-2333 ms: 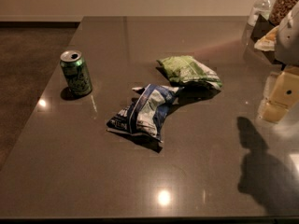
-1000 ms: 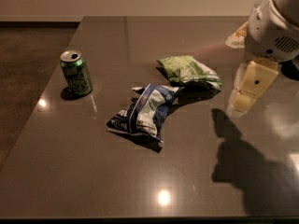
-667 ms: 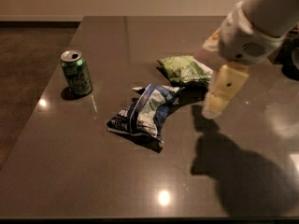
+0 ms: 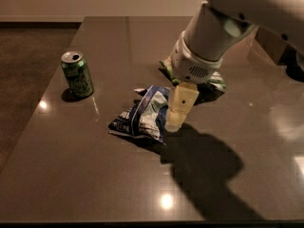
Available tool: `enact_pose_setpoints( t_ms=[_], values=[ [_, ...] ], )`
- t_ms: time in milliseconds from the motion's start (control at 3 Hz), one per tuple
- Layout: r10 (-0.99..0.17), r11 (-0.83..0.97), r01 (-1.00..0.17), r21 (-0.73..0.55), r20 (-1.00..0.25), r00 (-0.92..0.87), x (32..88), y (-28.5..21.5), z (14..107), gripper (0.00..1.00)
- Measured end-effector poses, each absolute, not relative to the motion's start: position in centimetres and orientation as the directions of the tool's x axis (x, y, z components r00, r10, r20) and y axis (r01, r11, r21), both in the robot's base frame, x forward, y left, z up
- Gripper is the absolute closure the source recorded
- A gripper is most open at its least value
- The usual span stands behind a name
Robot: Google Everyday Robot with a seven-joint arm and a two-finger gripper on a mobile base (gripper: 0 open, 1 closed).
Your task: Move blue chip bag near green can
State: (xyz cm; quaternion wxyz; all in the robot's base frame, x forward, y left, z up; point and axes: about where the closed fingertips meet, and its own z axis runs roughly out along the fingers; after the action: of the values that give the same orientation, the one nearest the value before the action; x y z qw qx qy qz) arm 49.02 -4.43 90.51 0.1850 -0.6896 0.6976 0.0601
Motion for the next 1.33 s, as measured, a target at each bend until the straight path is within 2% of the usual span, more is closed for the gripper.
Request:
enact_pose_setpoints(
  t_ms=[333,667,1333],
  values=[
    [-0.939,0.008,-0.988,-0.155,-0.34,0.046,49.2,-2.8,89.4,0.0],
    [-0.942,-0.023,-0.994,-0.107,-0.332,0.058,49.5,-1.8,88.6,0.19],
    [-0.947,-0.067,-0.996,-0.065,-0.311,0.084,49.1,-0.7,88.4,0.64]
  ],
)
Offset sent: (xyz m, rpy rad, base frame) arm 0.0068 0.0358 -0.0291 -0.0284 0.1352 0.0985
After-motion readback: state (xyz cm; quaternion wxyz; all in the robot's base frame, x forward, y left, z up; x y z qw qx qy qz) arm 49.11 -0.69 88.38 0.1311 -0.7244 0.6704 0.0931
